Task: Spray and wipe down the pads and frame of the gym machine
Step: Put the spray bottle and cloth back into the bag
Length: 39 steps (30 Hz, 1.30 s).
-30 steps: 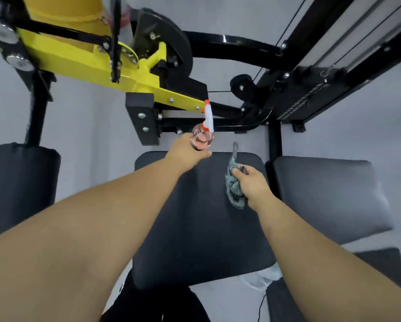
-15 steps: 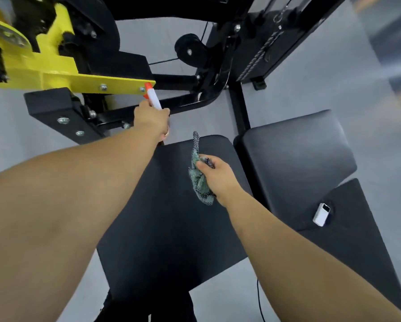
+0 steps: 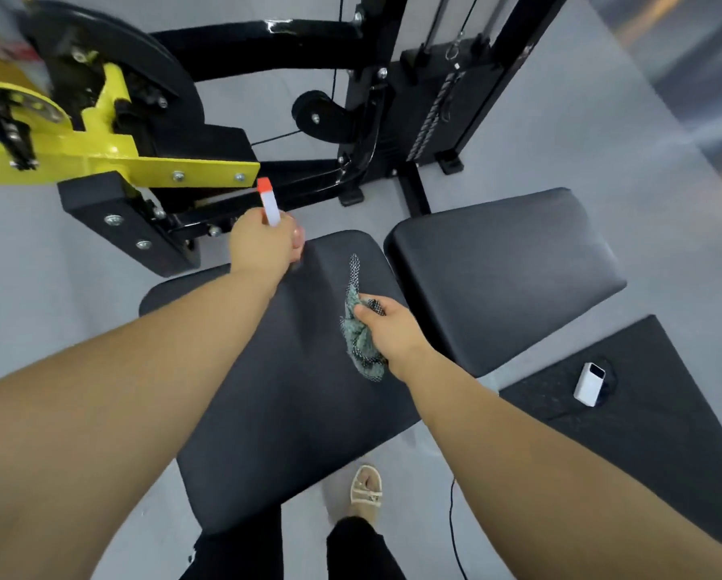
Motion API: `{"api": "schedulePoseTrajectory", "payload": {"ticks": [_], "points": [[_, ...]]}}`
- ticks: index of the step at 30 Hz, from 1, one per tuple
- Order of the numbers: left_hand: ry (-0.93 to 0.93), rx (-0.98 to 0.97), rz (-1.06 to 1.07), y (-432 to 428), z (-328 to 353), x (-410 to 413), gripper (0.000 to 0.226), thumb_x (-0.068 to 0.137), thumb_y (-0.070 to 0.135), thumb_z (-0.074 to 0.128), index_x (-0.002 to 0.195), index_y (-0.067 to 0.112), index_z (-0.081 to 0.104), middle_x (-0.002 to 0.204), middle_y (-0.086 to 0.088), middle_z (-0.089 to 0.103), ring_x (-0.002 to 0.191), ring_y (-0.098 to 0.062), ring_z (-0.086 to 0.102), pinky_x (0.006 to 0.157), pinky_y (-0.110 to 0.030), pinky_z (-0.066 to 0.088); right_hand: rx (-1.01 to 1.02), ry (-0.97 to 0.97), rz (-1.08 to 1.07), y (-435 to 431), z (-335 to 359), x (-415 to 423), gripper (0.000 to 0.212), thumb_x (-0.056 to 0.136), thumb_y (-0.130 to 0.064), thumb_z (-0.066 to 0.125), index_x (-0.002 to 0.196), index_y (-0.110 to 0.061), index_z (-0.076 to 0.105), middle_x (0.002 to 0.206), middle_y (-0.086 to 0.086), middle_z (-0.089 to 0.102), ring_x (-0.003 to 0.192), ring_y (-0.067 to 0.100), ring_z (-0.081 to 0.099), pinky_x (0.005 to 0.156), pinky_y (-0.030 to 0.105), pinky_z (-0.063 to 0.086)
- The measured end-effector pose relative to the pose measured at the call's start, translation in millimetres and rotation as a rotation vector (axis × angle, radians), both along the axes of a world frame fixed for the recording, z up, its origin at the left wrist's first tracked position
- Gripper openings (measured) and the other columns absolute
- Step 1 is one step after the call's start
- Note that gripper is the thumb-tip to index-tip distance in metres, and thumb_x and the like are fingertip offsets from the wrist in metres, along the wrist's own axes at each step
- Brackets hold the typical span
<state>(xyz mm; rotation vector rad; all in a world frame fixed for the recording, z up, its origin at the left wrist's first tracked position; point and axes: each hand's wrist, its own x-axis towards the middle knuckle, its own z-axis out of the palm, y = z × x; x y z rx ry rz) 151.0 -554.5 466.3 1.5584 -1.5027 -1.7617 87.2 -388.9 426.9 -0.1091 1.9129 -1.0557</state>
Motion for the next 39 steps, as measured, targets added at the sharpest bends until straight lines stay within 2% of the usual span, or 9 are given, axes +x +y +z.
{"api": "schedulePoseTrajectory", "payload": {"ticks": [2,6,10,14,18,22,26,31,39], "points": [[-0.027,-0.062,0.004,30.2,28.6,3.5,0.024,0.091,0.001,0.043,0.069,0.012,0.048,0.064,-0.005,0.053,0.045,-0.009,0.056,0.044,-0.017,0.046,-0.026,0.015,0.043,23.5,7.9,-4.3,0.016,0.09,-0.022,0.061,0.105,-0.026,0.063,0.11,0.003,0.067,0.099,0.019,0.064,0.094,0.038,0.05],[-0.042,-0.101,-0.07,101.6,60.4,8.1,0.014,0.088,0.01,0.051,0.075,0.011,0.057,0.066,-0.004,0.06,0.061,-0.022,0.063,0.07,-0.035,0.057,0.0,0.059,0.067,97.6,30.7,-23.5,0.018,0.089,-0.022,0.062,0.107,-0.025,0.064,0.108,0.004,0.067,0.098,0.02,0.064,0.093,0.037,0.05],[-0.041,-0.033,-0.191,165.4,70.7,11.7,0.009,0.086,0.015,0.058,0.078,0.011,0.06,0.073,-0.008,0.066,0.066,-0.022,0.067,0.076,-0.039,0.059,0.086,0.125,-0.005,171.8,36.3,-48.7,0.017,0.089,-0.021,0.062,0.106,-0.022,0.064,0.105,0.008,0.068,0.094,0.025,0.066,0.087,0.039,0.054],[-0.023,0.018,-0.426,220.1,70.8,17.1,0.009,0.086,0.014,0.06,0.086,0.007,0.064,0.083,-0.01,0.071,0.071,-0.023,0.07,0.08,-0.041,0.057,0.129,0.088,-0.165,233.8,38.4,-59.9,0.007,0.092,-0.014,0.058,0.086,-0.014,0.063,0.076,0.005,0.063,0.069,0.02,0.061,0.06,0.024,0.054],[0.021,0.068,-0.58,258.9,63.7,15.1,0.007,0.085,0.012,0.062,0.079,0.014,0.065,0.082,0.001,0.071,0.074,-0.022,0.07,0.082,-0.046,0.056,0.158,0.062,-0.261,270.1,30.2,-52.9,0.005,0.092,-0.01,0.058,0.093,-0.009,0.062,0.076,0.006,0.062,0.067,0.018,0.06,0.064,0.028,0.052],[0.029,0.137,-0.668,285.6,55.1,7.1,0.005,0.086,0.014,0.063,0.087,0.008,0.065,0.095,-0.012,0.071,0.074,-0.026,0.068,0.08,-0.046,0.057,0.202,0.041,-0.275,288.8,18.9,-48.0,0.026,0.09,-0.014,0.061,0.115,-0.008,0.062,0.107,0.015,0.066,0.094,0.028,0.065,0.09,0.042,0.052],[0.017,0.17,-0.706,301.0,51.8,5.7,0.015,0.087,0.011,0.064,0.099,0.002,0.064,0.085,-0.014,0.07,0.069,-0.025,0.064,0.071,-0.033,0.056,0.302,0.009,-0.177,297.2,9.5,-53.2,0.026,0.088,-0.013,0.063,0.114,-0.009,0.063,0.112,0.017,0.065,0.102,0.032,0.062,0.093,0.046,0.05],[-0.013,0.167,-0.642,312.3,51.2,3.2,0.016,0.088,0.011,0.064,0.101,0.002,0.065,0.079,-0.004,0.068,0.056,-0.004,0.059,0.052,-0.012,0.049,0.37,0.058,0.046,295.5,4.8,-78.5,0.029,0.087,-0.016,0.064,0.113,-0.004,0.062,0.111,0.018,0.064,0.103,0.033,0.062,0.093,0.047,0.049],[-0.014,0.195,-0.238,367.6,24.4,-11.6,0.018,0.086,0.007,0.065,0.101,-0.004,0.066,0.086,-0.015,0.069,0.057,-0.004,0.063,0.058,-0.013,0.053,0.342,0.111,0.508,299.2,-9.9,-144.2,0.025,0.087,-0.023,0.064,0.104,-0.005,0.063,0.105,0.018,0.067,0.097,0.033,0.063,0.089,0.046,0.051]]}}
